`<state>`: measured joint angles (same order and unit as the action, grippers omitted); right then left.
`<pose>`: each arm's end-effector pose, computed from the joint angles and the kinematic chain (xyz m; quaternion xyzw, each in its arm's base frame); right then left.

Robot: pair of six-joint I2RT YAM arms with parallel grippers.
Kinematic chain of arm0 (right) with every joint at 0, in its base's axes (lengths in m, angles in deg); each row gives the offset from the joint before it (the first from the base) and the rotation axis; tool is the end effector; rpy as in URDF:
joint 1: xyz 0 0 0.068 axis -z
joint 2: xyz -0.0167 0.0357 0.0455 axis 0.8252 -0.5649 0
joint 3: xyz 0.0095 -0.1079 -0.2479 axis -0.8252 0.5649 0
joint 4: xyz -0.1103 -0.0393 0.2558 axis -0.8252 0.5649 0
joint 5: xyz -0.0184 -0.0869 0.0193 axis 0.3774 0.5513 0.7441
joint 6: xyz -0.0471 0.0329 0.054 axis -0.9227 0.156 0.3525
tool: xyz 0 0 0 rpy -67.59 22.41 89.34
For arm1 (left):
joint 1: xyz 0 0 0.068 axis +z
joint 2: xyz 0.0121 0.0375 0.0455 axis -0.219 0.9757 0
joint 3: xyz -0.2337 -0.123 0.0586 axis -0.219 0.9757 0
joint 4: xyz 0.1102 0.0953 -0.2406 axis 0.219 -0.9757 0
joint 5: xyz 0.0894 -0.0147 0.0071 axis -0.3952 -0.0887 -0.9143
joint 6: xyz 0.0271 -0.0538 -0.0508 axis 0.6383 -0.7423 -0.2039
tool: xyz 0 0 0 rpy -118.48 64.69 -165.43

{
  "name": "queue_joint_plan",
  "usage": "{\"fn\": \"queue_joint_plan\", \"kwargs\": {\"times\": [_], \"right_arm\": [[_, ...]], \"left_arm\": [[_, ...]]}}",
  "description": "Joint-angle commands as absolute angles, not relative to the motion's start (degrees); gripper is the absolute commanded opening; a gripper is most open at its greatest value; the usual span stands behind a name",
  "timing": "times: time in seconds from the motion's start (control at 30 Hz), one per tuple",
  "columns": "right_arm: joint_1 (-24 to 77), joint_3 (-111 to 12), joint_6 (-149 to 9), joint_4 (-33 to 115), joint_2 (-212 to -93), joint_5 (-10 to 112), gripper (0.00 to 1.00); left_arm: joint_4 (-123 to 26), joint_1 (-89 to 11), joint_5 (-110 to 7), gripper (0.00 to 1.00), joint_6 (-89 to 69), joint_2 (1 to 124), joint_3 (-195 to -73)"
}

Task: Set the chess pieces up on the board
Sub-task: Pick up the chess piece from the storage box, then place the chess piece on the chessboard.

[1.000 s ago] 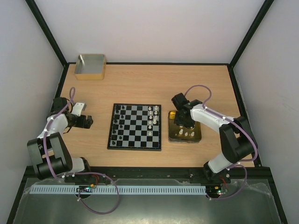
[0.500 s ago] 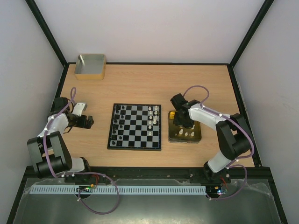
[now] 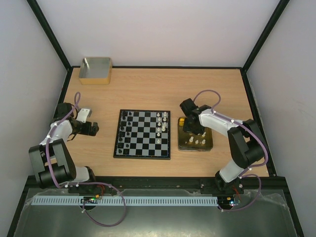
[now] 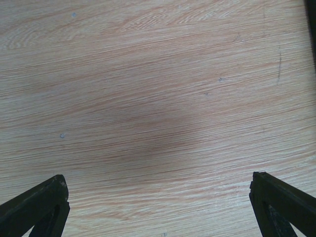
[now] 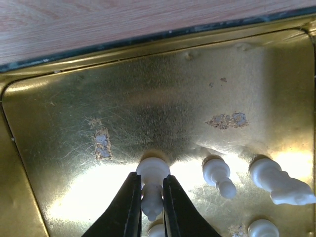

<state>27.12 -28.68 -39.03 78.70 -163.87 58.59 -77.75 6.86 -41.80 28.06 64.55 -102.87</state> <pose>0.2759 0.1492 0.1229 0.0799 0.9891 0.0643 0.1055 0.2665 0.0723 0.1363 0.0940 0.9571 -0.0510 0.2691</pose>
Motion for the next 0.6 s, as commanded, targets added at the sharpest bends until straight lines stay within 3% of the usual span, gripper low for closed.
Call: {"fn": "queue_joint_plan", "kwargs": {"times": [0.0, 0.2, 0.57], "right_arm": [[27.27, -31.35, -39.33, 82.08, -162.15, 60.76, 0.09], [25.36, -34.99, -38.64, 87.1, -158.98, 62.25, 0.09], [10.99, -42.91, -30.34, 92.66, -158.29, 63.72, 0.1]], "left_arm": [[-77.45, 6.61, -41.55, 0.99, 27.36, 64.72, -103.27], [-77.54, 6.65, -41.2, 0.99, 27.23, 64.63, -103.03], [-77.35, 6.62, -40.88, 1.0, 27.38, 63.64, -101.88]]}}
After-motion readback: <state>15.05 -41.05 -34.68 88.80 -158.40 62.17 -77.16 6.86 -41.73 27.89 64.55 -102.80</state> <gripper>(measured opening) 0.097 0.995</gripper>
